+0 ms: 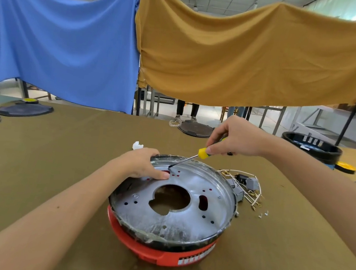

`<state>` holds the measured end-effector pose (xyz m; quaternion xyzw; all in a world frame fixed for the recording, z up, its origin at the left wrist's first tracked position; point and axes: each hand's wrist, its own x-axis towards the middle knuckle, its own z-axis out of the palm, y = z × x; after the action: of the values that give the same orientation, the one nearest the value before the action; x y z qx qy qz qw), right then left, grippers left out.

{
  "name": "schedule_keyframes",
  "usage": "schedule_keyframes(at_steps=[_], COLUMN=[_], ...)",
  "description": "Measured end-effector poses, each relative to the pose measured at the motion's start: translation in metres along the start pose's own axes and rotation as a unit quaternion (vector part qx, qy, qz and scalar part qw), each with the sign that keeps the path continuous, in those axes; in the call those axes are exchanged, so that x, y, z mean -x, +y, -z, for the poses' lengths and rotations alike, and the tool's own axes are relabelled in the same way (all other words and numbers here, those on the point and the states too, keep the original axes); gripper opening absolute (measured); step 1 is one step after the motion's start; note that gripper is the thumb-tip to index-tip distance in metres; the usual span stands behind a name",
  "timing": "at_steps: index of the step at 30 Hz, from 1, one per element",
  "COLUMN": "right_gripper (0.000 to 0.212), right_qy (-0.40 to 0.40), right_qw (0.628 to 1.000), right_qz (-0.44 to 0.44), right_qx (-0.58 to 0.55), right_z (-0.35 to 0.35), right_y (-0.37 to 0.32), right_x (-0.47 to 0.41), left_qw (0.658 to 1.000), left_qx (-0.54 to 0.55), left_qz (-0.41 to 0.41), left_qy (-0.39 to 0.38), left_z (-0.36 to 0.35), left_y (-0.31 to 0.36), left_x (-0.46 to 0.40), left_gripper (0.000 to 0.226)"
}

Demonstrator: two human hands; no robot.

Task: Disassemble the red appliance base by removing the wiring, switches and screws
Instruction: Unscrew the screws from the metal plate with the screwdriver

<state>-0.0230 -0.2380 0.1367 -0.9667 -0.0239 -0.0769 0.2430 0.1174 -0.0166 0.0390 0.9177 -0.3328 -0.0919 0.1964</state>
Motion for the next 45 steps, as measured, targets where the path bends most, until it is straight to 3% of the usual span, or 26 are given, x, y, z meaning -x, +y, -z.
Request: schedule_keyframes(at_steps=[6, 19, 24, 31, 35, 38, 41, 45], right_gripper=[0.009, 0.008, 0.011, 0.011, 0.011, 0.020, 0.024, 0.026], right_qy=[-0.023, -0.037, -0.072, -0.131, -0.096, -0.005, 0.052, 0.044], right_qw=[0.997, 0.996, 0.992, 0.979, 0.987, 0.998, 0.993, 0.966], right_qz=[0.009, 0.005, -0.005, -0.026, -0.030, -0.016, -0.022, -0.045], right_qx=[0.071, 0.083, 0.099, 0.152, 0.123, 0.067, 0.104, 0.250], right_z=[0.009, 0.016, 0.020, 0.026, 0.028, 0.021, 0.008, 0.012], right_y=[-0.024, -0.025, -0.033, -0.065, -0.073, -0.070, -0.070, -0.082], right_x=[-0.015, -0.022, -0.031, -0.062, -0.078, -0.086, -0.091, -0.093], left_qw=[1.000, 1.000, 1.000, 1.000, 0.999, 0.997, 0.994, 0.992], left_qx=[0.003, 0.007, 0.005, -0.003, -0.007, -0.027, -0.052, -0.053], left_qz=[-0.006, -0.007, -0.013, -0.021, -0.045, -0.064, -0.079, -0.100], left_qy=[0.003, -0.002, -0.002, 0.012, 0.023, 0.046, 0.060, 0.052], left_z=[-0.001, 0.000, 0.001, 0.000, 0.000, -0.001, -0.003, -0.003], left_y=[-0.001, 0.001, 0.001, 0.002, 0.002, 0.002, 0.001, 0.002], left_x=[0.001, 0.003, 0.004, 0.006, 0.007, 0.009, 0.008, 0.005], left_gripper=[0.078, 0.069, 0.056, 0.063, 0.067, 0.057, 0.044, 0.029])
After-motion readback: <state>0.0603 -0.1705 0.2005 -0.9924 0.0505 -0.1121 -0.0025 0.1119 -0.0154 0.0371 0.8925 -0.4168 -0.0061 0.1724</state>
